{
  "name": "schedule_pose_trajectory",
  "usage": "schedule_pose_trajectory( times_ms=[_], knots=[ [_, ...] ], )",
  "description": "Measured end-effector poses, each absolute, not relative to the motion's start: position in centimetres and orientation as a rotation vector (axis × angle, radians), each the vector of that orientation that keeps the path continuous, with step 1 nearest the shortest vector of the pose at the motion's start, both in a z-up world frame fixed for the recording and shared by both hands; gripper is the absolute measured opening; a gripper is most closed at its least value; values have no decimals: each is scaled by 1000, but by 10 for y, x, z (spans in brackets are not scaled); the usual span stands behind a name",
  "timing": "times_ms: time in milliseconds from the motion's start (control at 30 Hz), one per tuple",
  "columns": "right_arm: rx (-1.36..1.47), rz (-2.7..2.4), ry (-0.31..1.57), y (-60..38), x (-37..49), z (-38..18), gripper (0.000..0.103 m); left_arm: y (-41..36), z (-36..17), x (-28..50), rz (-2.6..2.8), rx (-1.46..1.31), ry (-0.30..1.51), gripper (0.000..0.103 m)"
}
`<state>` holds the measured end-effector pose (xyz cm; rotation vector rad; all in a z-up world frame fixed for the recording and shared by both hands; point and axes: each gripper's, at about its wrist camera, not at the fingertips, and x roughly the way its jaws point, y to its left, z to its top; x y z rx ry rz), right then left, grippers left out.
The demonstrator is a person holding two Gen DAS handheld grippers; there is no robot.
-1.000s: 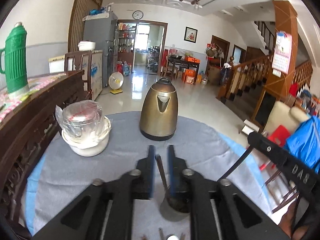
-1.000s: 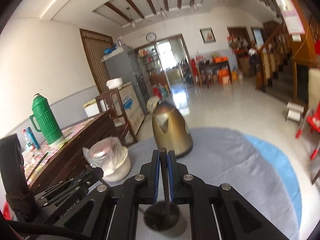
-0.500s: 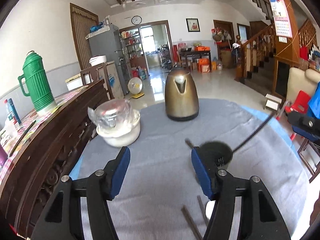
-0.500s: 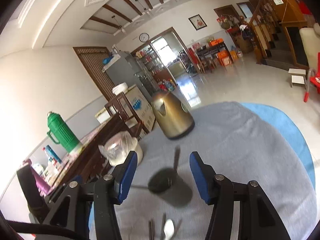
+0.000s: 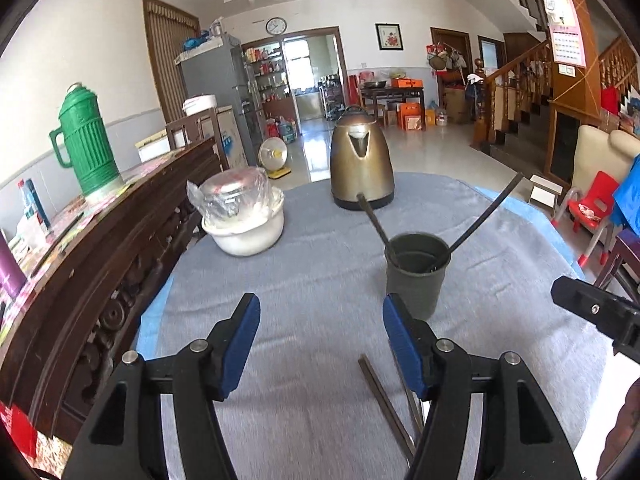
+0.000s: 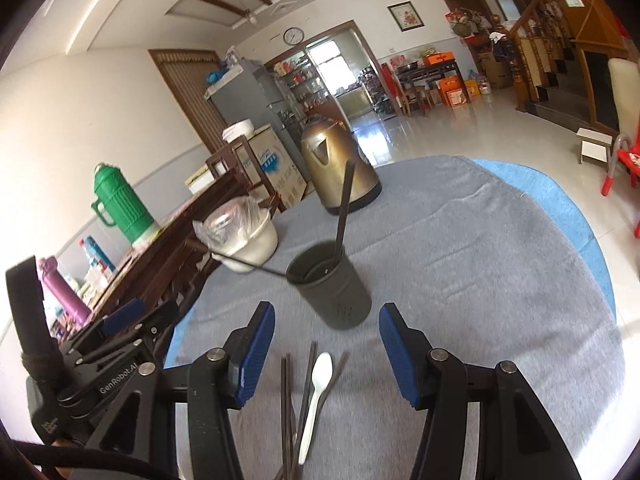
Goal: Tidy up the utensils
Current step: 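Move both tools back down to the remaining chopsticks beside the spoons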
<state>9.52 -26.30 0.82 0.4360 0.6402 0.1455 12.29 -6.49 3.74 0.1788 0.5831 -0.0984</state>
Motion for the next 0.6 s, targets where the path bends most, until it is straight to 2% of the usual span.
schedule_pose_trajectory(
  times_ms=[600],
  knots=[
    [413,182,692,-239,93,-3,59,-49,26,119,-65,150,631,65]
  ],
)
